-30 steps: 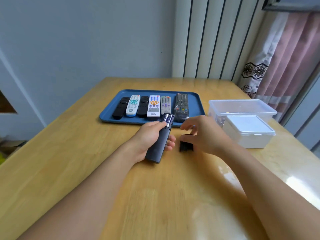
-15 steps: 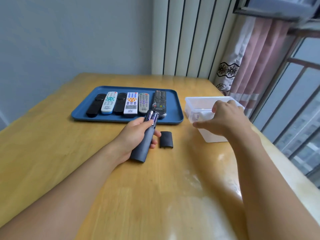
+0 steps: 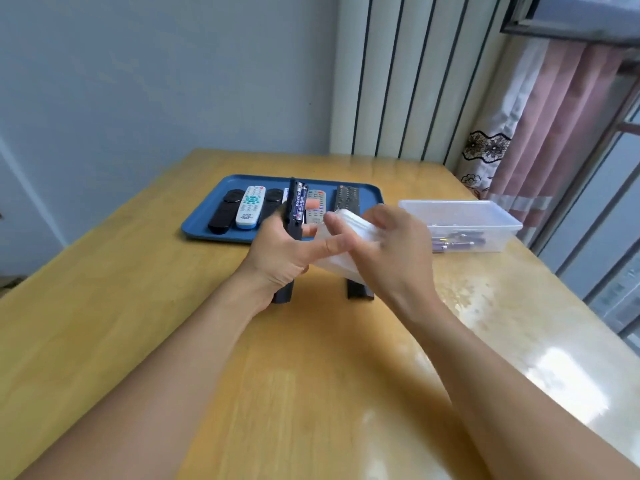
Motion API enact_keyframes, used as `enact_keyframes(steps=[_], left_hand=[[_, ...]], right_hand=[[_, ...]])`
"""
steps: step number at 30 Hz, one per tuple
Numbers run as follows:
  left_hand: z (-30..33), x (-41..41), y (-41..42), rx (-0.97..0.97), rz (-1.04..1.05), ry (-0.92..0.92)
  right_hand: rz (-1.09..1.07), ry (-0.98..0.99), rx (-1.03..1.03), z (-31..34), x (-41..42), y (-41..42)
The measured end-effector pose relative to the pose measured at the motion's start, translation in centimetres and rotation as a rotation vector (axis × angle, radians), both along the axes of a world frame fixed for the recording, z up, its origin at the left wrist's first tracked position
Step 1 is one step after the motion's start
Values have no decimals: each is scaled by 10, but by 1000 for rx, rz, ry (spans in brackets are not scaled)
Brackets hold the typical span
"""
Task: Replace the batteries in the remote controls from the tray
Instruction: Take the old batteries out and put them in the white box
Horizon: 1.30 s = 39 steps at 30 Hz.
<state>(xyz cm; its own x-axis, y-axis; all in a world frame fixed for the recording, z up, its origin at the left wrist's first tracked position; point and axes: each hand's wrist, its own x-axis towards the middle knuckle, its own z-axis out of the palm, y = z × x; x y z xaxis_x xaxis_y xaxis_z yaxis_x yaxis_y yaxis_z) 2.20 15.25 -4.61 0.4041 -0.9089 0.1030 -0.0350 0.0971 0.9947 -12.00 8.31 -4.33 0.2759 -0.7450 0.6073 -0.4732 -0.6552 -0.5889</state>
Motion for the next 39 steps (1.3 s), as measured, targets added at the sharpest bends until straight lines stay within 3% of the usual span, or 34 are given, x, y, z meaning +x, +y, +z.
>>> enact_keyframes(steps=[4, 7, 13, 19, 22, 27, 29, 34, 36, 39], left_hand=[[3, 26, 21, 37, 41, -81], [-4, 39, 37, 77, 55, -105], [-18, 53, 48, 64, 157, -65], [-19, 69, 53, 51, 92, -132], [-23, 65, 55, 60, 54, -200], [-27, 70, 54, 49, 140, -234], [-27, 83, 55, 78, 281, -248], [-23, 107, 67, 148, 422, -196], [-18, 109, 73, 136, 485, -157], [-10, 114, 84, 17, 744, -67]], right_hand=[[317, -32, 67, -9, 2, -4], [484, 129, -19, -18, 4, -2], [373, 365, -417, -21, 29, 11], [278, 360, -553, -13, 42, 11], [217, 227, -419, 5, 47, -9], [235, -144, 155, 6, 70, -39], [242, -96, 133, -4, 72, -27], [620, 297, 197, -27, 77, 16], [627, 278, 151, -36, 85, 19], [636, 219, 129, -42, 96, 23]])
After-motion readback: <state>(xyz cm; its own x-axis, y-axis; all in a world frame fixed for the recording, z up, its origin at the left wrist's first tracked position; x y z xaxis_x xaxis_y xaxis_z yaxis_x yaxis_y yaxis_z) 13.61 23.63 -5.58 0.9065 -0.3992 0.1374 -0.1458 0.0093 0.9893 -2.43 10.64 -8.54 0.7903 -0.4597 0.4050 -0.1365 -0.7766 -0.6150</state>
